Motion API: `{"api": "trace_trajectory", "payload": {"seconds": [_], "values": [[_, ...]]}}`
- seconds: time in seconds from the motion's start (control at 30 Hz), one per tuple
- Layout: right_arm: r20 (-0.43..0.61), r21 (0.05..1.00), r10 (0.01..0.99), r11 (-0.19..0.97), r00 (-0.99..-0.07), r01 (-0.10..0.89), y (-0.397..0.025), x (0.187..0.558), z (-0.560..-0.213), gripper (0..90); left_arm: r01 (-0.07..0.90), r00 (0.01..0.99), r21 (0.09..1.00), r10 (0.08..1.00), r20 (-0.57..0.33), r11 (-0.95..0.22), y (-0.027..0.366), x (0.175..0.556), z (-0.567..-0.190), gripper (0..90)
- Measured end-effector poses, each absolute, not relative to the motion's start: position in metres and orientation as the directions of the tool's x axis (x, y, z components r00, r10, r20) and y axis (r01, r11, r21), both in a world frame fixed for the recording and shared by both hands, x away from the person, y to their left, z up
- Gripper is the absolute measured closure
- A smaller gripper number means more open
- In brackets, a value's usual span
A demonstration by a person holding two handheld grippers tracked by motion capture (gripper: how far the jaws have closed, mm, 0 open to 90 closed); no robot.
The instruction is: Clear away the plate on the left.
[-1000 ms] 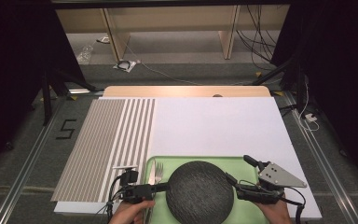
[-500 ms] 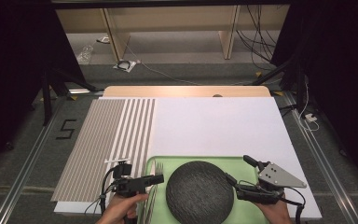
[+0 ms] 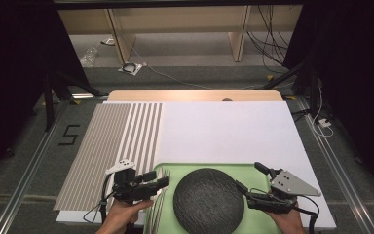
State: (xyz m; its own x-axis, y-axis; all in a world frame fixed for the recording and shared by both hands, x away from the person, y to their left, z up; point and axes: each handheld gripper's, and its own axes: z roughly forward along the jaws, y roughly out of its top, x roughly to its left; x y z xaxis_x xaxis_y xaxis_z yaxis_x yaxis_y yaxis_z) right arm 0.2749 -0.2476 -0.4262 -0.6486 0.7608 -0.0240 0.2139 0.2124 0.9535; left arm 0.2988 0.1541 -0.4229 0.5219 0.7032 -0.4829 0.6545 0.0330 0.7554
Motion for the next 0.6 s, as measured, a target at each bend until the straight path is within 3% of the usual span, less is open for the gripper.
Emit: {"api": "trace_trajectory", "payload": {"seconds": [0.27,0.6], "values": [[-0.023,0.954,0.76,0.211,-0.649,0.214,-0.2473,0.275,-0.4263,17.2,0.538,0.619,0.842,0.7,-0.355,-0.048,0.1539,0.2988,-0.4196,30.3],[-0.021,0.955,0.76,0.208,-0.65,0.212,-0.2475,0.275,-0.4263,17.3,0.432,0.657,0.899,0.709,-0.255,-0.077,0.1609,0.2996,-0.4191,27.6]]}}
